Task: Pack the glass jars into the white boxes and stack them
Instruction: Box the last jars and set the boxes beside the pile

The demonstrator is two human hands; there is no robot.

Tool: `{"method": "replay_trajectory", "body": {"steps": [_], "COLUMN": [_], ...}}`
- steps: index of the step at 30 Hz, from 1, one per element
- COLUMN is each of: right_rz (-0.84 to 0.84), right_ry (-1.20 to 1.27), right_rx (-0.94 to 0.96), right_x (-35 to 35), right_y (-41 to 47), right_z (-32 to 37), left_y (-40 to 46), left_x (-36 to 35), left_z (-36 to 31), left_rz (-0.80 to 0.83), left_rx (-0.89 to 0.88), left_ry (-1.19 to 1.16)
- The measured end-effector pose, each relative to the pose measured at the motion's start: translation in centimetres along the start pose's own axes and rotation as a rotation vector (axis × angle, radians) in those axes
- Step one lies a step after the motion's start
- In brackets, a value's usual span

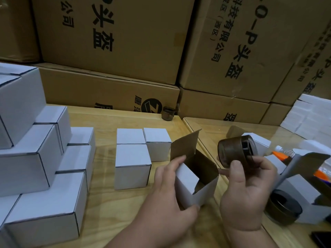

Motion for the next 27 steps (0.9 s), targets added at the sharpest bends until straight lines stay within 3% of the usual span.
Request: {"method": "replay_trajectory", "body": {"steps": [3,9,19,27], "right_rz": [0.133,0.310,0.224,0.390], "right_ry": [-0.011,0.019,-0.067,-0.190], "right_rx": [0.211,0.315,0.175,0.100], "right_x": [-1.1,-3.0,-1.4,-2.6], "right_y": [-0.5,-1.5,-0.4,-0.6], "right_z": [2.3,2.7,-0.7,-1.9], "left_y": [0.1,0.0,-0.1,0.0], "left_x": [0.0,0.0,-0.1,-0.2], "left_z": [0.1,0.2,0.7,1.0], "left_rz": [0.005,-0.017,-0.015,-0.034], "left_rx": [-0.009,-0.026,0.014,0.036], "left_ry": [0.020,0.035,0.048,0.001]}}
Point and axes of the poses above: each hand's wrist, its own y-axis towards the middle knuckle, its own x-axis out of the back of the hand, z = x × y, the point moved 8 cm from there along y, towards the middle knuckle, and after that the axes turned 3 degrees about y, right-handed, at the moved point
